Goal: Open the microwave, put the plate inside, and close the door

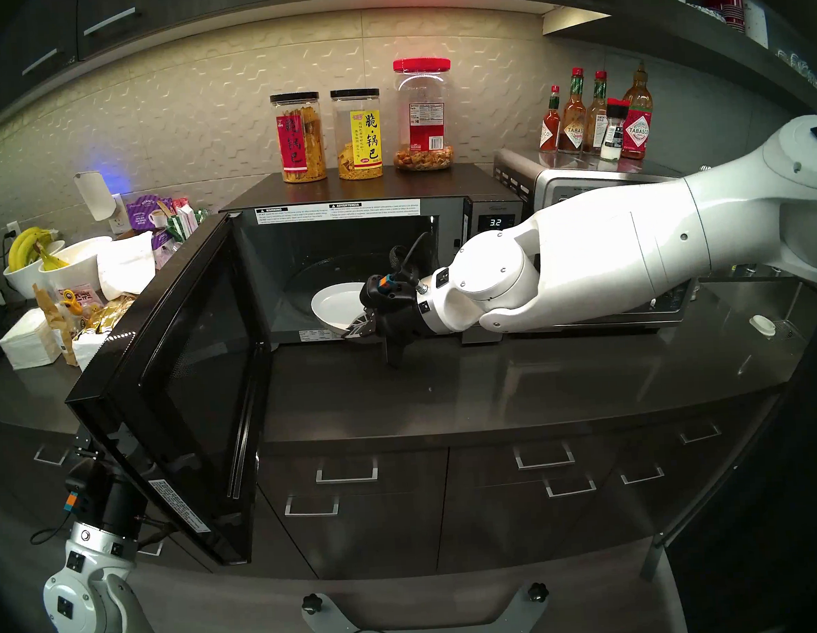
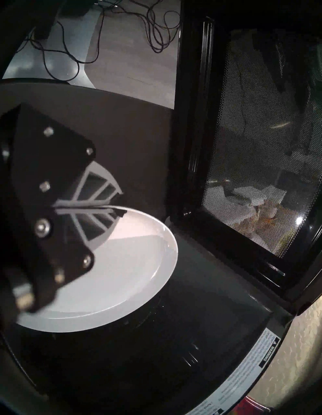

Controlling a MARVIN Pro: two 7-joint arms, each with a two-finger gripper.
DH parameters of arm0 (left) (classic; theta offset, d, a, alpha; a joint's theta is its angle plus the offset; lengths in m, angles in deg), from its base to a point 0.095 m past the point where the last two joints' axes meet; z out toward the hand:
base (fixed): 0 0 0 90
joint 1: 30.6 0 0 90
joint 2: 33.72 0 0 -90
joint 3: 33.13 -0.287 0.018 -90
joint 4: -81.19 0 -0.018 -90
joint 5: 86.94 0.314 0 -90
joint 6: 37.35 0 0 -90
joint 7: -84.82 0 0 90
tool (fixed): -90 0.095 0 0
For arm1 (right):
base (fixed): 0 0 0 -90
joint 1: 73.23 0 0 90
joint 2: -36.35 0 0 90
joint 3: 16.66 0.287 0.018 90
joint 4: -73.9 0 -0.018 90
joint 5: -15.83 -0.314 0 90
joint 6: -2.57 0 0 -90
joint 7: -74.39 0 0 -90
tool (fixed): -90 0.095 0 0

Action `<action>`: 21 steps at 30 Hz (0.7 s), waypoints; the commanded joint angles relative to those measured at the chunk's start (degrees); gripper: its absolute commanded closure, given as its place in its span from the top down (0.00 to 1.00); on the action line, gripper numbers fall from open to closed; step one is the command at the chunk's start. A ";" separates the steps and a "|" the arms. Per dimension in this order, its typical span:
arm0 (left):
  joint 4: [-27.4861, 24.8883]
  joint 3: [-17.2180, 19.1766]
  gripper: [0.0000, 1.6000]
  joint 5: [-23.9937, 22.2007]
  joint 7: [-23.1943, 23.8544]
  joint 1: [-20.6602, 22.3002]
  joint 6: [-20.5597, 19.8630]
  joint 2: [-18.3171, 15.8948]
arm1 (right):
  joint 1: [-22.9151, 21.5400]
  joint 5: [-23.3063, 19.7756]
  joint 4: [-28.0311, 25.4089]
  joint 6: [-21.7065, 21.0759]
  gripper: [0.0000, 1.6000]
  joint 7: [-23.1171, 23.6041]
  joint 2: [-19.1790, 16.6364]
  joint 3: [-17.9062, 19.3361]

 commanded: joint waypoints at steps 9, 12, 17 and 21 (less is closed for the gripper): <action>-1.19 -0.05 1.00 -0.12 0.06 -0.11 0.06 0.13 | 3.36 -2.86 7.63 -2.71 0.00 -4.53 6.97 3.45; -1.19 -0.05 1.00 -0.12 0.06 -0.11 0.06 0.13 | 3.81 -2.73 8.57 -2.77 0.00 -5.01 7.53 3.53; -1.20 -0.05 1.00 -0.12 0.06 -0.11 0.06 0.14 | 4.36 -2.48 9.85 -3.24 0.00 -6.04 8.32 3.63; -1.20 -0.05 1.00 -0.12 0.06 -0.11 0.06 0.14 | 4.82 -2.19 10.93 -3.42 0.00 -7.24 8.98 3.62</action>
